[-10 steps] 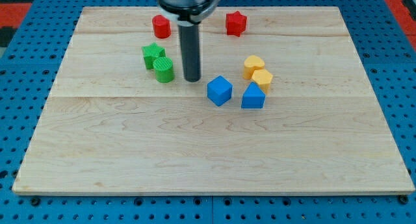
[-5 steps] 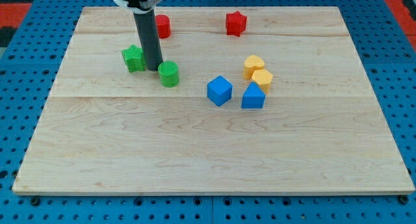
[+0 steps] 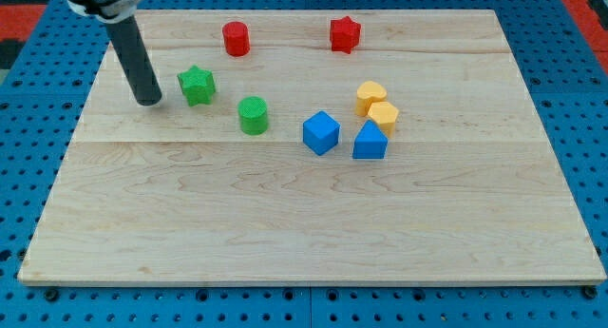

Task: Place the green blocks diagonal to the each other

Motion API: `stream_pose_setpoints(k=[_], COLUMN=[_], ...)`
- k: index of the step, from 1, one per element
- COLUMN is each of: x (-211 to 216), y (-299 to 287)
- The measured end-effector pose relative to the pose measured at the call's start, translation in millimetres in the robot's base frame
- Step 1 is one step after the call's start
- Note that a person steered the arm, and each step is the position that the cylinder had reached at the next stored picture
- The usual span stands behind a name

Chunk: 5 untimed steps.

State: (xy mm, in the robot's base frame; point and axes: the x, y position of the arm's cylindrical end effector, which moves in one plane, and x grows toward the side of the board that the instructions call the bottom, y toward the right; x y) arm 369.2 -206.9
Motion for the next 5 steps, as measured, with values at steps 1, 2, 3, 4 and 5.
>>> stream_pose_setpoints(k=[1,2,3,4,5], x=[0,0,-1,-5,-10], y=[17,24,43,55,70])
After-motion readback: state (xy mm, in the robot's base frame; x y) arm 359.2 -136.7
